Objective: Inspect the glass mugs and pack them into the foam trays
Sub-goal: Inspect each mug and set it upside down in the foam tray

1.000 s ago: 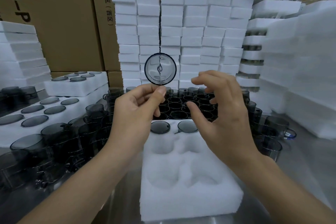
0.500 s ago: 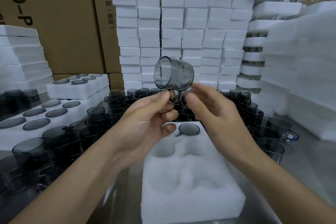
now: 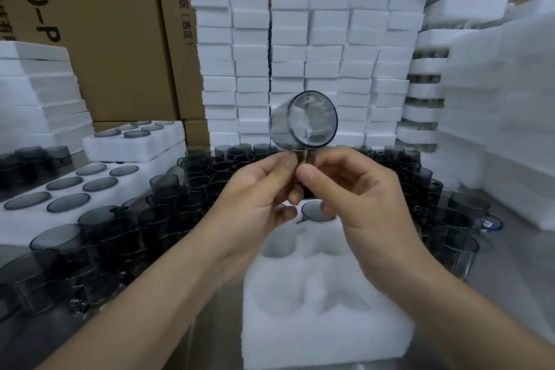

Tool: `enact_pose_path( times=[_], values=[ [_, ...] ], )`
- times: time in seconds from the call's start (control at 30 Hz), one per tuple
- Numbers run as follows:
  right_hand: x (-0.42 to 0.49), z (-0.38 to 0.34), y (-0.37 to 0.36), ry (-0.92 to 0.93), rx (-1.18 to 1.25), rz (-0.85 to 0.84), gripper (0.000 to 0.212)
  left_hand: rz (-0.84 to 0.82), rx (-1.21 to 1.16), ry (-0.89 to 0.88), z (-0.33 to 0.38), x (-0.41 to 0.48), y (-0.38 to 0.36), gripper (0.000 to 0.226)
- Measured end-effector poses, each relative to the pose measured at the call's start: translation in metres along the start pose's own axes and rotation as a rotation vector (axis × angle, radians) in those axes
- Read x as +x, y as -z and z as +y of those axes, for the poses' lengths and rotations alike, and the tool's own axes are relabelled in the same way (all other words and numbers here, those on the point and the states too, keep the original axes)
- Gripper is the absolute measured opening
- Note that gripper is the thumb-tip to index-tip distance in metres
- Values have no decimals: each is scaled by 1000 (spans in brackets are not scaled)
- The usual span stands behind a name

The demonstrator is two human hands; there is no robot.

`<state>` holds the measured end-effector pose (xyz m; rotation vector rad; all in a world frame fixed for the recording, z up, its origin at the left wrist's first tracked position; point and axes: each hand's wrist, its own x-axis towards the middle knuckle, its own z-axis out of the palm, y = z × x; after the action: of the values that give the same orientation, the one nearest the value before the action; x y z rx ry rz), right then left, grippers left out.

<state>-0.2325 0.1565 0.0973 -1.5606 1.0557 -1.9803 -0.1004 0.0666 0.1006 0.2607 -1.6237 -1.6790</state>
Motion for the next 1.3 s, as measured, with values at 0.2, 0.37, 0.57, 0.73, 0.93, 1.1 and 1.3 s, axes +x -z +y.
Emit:
enact_pose_path(
  times=[0.2,0.37,0.57,0.73,0.93,1.1,1.3],
  values=[
    [-1,2,1,158,-197,-3,6,52,51,-45,-5,-3,-9,41],
    [-2,2,2,152,-242,4,6,79,61,-40,-6,-2,-7,40],
    [-2,-1,4,122,-233,57,4,101,15,-52,-5,0,-2,19],
    [0,0,5,-87,-73,53,7,131,40,-69,-8,-2,0,38],
    [4,7,10,-119,-171,121,59,303,193,-139,-10,0,8,27],
    [8,4,19,-47,-308,94,60,303,319,-215,-7,1,10,26],
    [10,-5,14,-340,62,87,40,321,207,-132,-3,4,10,35]
  ],
)
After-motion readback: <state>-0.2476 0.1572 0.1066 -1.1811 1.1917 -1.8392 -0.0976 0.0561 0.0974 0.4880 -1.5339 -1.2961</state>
